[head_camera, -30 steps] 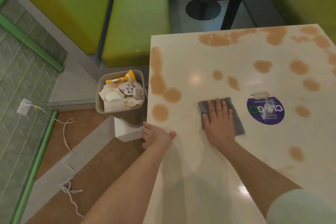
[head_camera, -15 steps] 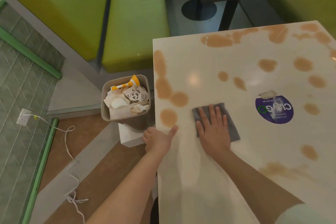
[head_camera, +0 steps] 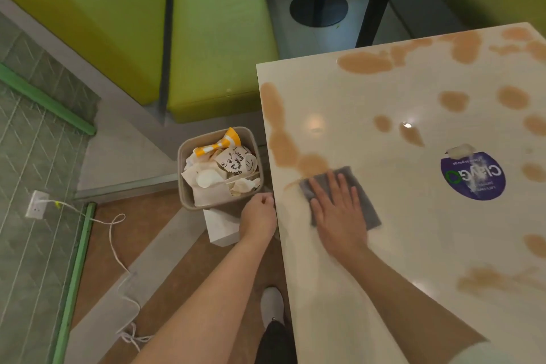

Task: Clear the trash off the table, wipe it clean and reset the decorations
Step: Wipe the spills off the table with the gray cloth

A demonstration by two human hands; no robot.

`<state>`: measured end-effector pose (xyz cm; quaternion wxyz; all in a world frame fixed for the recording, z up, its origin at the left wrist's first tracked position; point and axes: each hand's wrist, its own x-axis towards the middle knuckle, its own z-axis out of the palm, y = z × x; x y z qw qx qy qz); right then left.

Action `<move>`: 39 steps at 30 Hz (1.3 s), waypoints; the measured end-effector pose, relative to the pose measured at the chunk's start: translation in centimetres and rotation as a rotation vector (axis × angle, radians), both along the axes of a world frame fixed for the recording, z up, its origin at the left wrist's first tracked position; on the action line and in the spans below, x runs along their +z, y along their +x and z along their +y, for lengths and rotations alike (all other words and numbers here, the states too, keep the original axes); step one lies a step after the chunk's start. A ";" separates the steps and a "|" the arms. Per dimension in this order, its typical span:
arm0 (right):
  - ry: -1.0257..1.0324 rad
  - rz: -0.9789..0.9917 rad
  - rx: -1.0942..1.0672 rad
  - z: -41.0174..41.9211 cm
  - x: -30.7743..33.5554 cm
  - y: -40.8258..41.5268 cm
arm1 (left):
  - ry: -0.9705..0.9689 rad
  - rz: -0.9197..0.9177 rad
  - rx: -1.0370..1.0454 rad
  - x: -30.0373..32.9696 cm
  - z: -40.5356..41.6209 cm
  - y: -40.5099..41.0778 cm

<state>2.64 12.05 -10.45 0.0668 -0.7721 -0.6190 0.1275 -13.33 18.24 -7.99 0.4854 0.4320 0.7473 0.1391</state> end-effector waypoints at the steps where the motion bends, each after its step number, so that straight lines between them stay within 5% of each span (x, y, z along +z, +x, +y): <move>1: 0.026 -0.025 -0.051 -0.7 0.1 0.0 | 0.018 -0.004 -0.023 0.7 0.1 0.0; 9: 0.032 0.044 0.062 3.1 0.3 -4.1 | 0.053 -0.006 -0.122 0.9 2.2 0.1; 16: 0.019 -0.033 -0.147 3.1 0.2 0.9 | 0.146 0.197 -0.296 1.8 4.3 0.9; 24: -0.031 0.006 0.051 5.3 0.6 0.1 | 0.087 0.332 -0.343 2.0 7.6 1.1; 30: -0.044 -0.009 -0.170 5.0 0.5 5.1 | 0.056 0.330 -0.316 0.9 8.8 0.9; 35: -0.005 0.010 -0.089 2.6 0.4 -0.7 | 0.064 0.576 -0.439 1.5 9.4 2.2; 39: -0.031 0.031 -0.006 5.4 0.6 2.6 | 0.048 0.645 -0.484 1.9 9.7 2.9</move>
